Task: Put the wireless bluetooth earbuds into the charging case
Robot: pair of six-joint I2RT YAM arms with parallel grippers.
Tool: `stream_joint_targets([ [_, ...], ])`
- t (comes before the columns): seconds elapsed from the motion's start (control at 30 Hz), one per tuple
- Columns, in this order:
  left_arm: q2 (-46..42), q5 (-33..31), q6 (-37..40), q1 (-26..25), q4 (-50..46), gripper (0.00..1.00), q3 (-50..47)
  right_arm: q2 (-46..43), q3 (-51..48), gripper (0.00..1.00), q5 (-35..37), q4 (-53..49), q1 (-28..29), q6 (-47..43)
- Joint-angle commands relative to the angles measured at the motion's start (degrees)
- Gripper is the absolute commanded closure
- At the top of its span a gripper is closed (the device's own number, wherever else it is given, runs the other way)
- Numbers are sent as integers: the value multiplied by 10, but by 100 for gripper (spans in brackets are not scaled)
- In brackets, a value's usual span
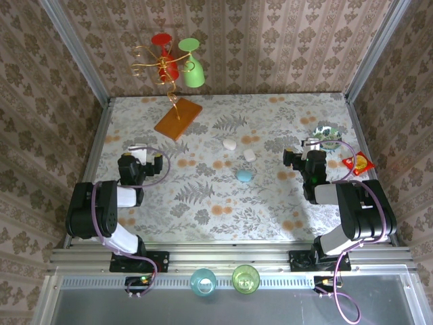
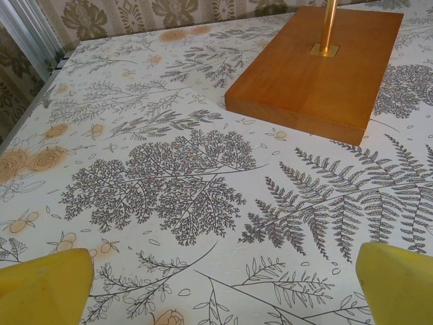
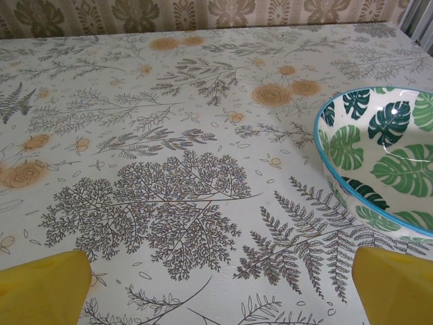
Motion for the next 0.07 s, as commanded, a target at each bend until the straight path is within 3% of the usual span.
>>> stream_joint_targets([
  [0.0,-1,-6,-5,1,1,0,13,1,-3,0,-5,26,-2,-5],
  [0.03,-1,-7,-5,0,2,0,12,1,-7,0,-5,29,-2,-5],
])
